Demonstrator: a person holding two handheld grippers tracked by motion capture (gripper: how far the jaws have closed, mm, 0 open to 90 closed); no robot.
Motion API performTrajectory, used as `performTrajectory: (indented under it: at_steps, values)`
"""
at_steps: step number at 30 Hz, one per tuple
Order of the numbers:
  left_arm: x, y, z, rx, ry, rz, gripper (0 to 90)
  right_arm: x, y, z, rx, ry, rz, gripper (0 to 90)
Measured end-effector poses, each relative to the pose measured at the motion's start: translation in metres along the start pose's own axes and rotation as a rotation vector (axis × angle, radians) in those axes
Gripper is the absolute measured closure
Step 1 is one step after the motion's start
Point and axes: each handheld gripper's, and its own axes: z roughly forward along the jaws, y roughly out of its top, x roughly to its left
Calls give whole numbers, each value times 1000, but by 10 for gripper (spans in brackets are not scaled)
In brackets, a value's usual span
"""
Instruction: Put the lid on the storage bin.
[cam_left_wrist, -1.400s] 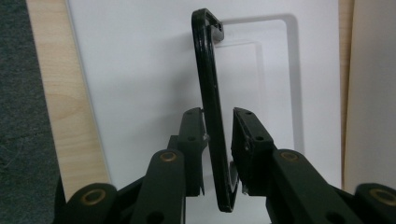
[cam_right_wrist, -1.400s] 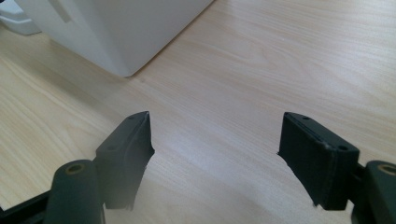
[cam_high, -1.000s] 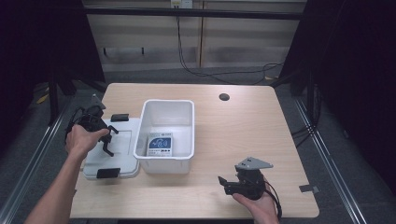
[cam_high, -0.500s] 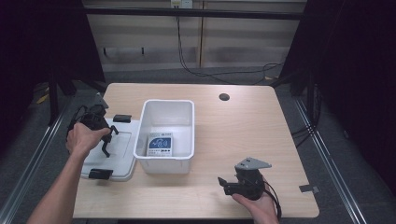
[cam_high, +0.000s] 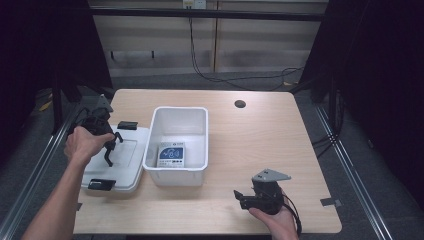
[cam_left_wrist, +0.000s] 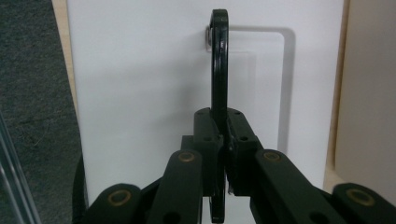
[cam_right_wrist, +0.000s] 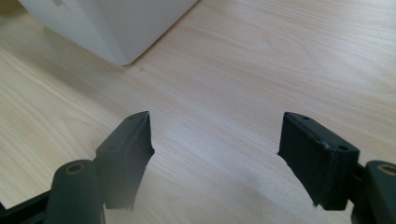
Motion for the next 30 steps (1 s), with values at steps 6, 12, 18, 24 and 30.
performTrajectory:
  at_steps: [6, 12, 18, 24, 30]
  values:
    - [1, 0, -11, 11, -10, 9, 849, 0, 0, 1, -2, 3, -6, 253]
    - [4, -2, -16, 16, -29, 12, 849, 0, 0, 1, 2, 1, -1, 253]
    - [8, -4, -23, -1, -32, -2, 849, 0, 0, 0, 3, -1, 0, 253]
    - [9, -6, -34, 1, -27, 6, 849, 0, 0, 1, 4, -3, 1, 252]
    - [7, -6, -40, 0, -28, 31, 849, 0, -1, 0, 9, -6, 5, 249]
